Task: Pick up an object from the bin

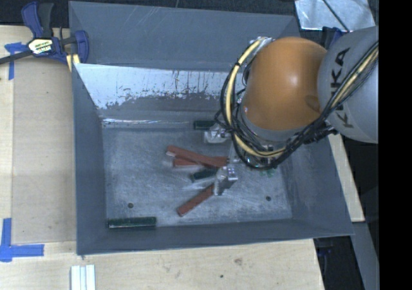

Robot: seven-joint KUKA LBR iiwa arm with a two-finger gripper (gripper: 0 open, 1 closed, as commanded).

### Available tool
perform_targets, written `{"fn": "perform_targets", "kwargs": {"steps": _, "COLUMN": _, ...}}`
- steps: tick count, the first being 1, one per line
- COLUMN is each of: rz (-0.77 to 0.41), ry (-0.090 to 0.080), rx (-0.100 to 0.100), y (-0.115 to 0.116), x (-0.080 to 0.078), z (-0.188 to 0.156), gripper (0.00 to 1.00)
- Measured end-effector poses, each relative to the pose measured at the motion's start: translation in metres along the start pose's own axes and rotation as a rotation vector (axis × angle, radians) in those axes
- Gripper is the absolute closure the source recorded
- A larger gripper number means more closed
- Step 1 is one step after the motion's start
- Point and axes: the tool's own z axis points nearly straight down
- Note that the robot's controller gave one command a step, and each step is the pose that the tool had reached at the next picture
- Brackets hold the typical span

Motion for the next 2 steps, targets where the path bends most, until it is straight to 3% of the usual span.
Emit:
{"fn": "perform_targets", "kwargs": {"steps": 1, "rz": 0.002, "ry": -0.008, "rx": -0.001, "y": 0.0, "x": -0.002, "z": -0.004, "gripper": 0.0}}
{"fn": "perform_targets", "kwargs": {"steps": 2, "rz": -0.039, "ry": -0.014, "rx": -0.001, "y": 0.009, "x": -0.043, "z": 0.061, "gripper": 0.0}}
